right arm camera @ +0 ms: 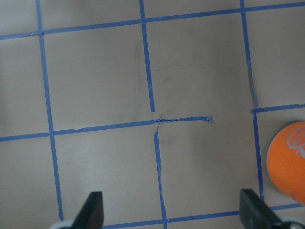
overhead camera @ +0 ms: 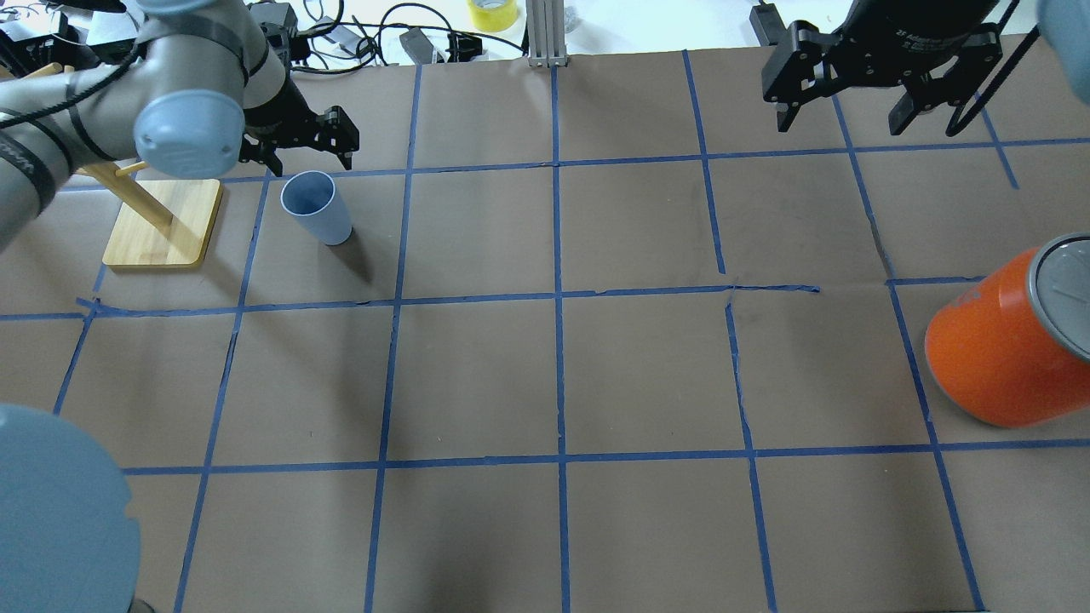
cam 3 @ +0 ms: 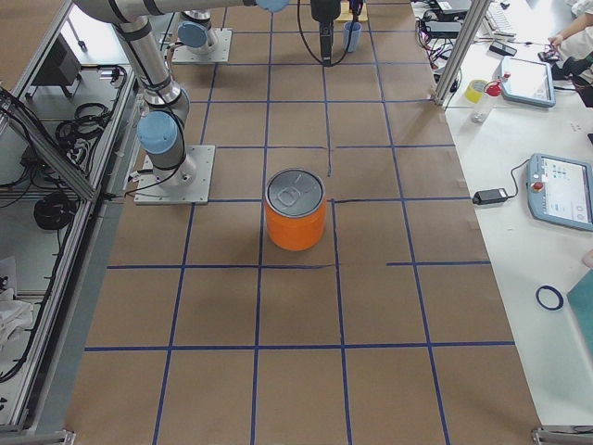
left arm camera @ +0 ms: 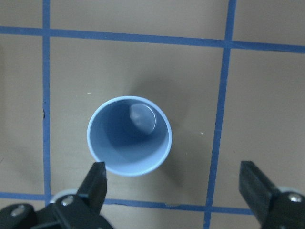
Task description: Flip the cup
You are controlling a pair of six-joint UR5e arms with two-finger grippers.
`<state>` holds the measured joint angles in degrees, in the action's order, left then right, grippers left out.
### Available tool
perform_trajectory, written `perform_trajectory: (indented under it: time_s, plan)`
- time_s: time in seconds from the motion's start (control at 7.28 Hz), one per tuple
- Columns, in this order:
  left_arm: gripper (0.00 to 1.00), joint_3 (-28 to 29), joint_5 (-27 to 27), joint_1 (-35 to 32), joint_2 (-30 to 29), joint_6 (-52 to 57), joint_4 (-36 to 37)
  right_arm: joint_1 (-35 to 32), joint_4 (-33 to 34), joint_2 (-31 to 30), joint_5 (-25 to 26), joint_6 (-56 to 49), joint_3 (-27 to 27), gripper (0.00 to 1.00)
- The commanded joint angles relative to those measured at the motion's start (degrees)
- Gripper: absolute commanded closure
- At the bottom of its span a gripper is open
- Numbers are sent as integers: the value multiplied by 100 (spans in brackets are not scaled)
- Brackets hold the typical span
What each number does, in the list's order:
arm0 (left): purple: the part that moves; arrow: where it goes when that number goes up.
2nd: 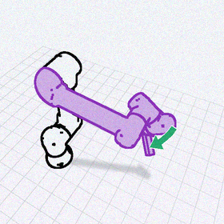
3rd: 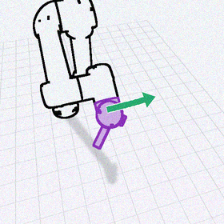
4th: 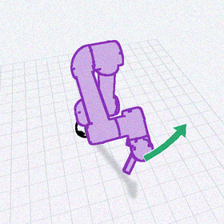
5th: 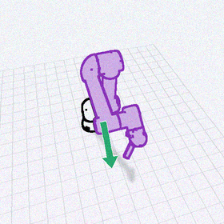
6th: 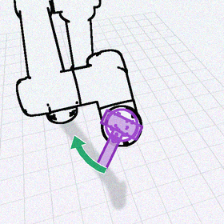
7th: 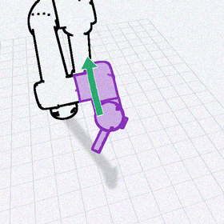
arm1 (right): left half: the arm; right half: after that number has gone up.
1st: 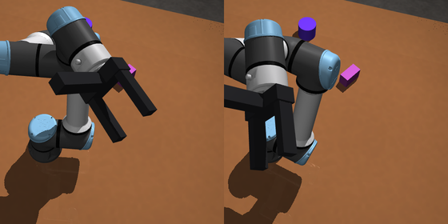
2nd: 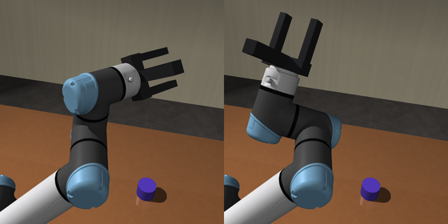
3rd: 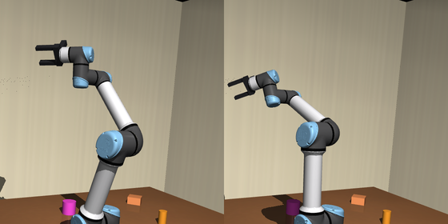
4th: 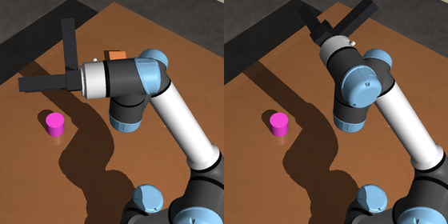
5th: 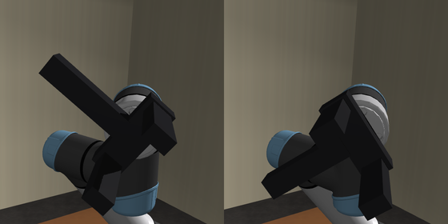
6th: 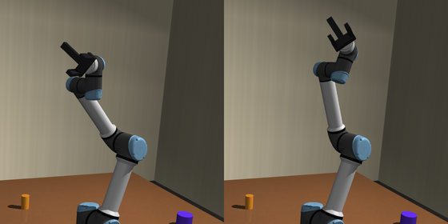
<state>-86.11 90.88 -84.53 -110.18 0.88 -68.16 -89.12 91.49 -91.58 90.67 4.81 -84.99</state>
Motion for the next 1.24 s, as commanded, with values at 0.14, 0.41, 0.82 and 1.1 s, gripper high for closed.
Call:
perform_trajectory:
  time_s: [0.14, 0.41, 0.82, 1.1]
  plan:
    - [0, 314, 0, -55, 1101, 9, -1707, 0, 0, -44, -59, -207, 8, 0]
    - [0, 165, -26, -73, 1446, 26, -1902, 0, 0, -44, -68, -444, 44, 0]
    - [0, -99, -273, -310, 1885, 0, -2043, 0, -18, -53, -76, -902, 52, 0]
    - [0, -213, -211, -310, 2009, 17, -2140, 0, 0, -44, -137, -912, 52, 0]
